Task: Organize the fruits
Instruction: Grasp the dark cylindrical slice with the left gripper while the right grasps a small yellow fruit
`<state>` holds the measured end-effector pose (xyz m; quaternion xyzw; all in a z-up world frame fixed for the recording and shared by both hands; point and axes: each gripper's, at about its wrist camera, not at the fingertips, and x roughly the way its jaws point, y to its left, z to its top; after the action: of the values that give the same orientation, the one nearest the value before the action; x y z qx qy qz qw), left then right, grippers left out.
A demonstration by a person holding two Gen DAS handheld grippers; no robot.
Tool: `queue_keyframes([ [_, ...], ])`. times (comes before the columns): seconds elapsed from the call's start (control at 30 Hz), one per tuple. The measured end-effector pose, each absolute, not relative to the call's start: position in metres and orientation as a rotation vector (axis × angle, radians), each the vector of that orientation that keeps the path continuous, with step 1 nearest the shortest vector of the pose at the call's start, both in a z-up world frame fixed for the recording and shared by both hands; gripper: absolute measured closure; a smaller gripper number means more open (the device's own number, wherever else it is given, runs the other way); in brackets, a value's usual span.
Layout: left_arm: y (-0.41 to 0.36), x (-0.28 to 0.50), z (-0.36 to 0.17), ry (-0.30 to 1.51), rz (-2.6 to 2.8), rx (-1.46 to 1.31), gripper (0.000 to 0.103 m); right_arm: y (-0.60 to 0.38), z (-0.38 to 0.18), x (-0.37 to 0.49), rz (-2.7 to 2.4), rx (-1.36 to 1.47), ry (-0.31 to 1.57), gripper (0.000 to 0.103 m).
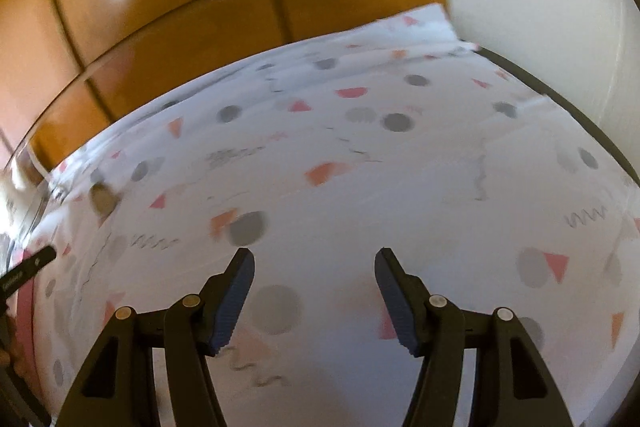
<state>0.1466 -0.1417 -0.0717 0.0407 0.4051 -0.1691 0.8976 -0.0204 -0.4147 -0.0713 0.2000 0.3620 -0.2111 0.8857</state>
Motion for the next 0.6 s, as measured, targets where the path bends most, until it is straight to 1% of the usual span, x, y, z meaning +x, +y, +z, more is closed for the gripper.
queue_keyframes([
  [0.07, -0.141, 0.144, -0.069, 0.829, -0.355, 0.084, 0.096, -0.401, -0.067, -0.016, -0.312, 0.416, 0.757, 0.04],
  [0.2, -0.145, 0.139, -0.068, 0.811, -0.378, 0.115, 0.095, -0.354, -0.062, -0.017, -0.048, 0.25, 0.823, 0.041],
  [0.23, -0.146, 0.139, -0.069, 0.81, -0.377, 0.121, 0.093, -0.346, -0.063, -0.02, -0.01, 0.234, 0.839, 0.041],
  [0.3, -0.149, 0.141, -0.07, 0.818, -0.381, 0.115, 0.086, -0.328, -0.069, -0.025, 0.052, 0.204, 0.876, 0.041],
  [0.33, -0.15, 0.142, -0.07, 0.82, -0.384, 0.113, 0.085, -0.318, -0.072, -0.027, 0.067, 0.179, 0.885, 0.041],
  [0.37, -0.154, 0.144, -0.069, 0.819, -0.387, 0.119, 0.08, -0.31, -0.076, -0.028, 0.074, 0.154, 0.895, 0.042],
  [0.4, -0.158, 0.145, -0.068, 0.816, -0.395, 0.129, 0.074, -0.306, -0.078, -0.028, 0.068, 0.134, 0.903, 0.046],
  [0.43, -0.161, 0.147, -0.067, 0.814, -0.403, 0.136, 0.073, -0.302, -0.083, -0.029, 0.065, 0.117, 0.912, 0.059],
  [0.5, -0.169, 0.152, -0.066, 0.807, -0.412, 0.152, 0.072, -0.294, -0.084, -0.031, 0.064, 0.072, 0.902, 0.067],
  [0.53, -0.174, 0.156, -0.066, 0.806, -0.417, 0.154, 0.072, -0.295, -0.085, -0.031, 0.064, 0.061, 0.903, 0.073],
  [0.6, -0.18, 0.163, -0.066, 0.804, -0.415, 0.152, 0.072, -0.295, -0.084, -0.028, 0.056, 0.056, 0.895, 0.073],
])
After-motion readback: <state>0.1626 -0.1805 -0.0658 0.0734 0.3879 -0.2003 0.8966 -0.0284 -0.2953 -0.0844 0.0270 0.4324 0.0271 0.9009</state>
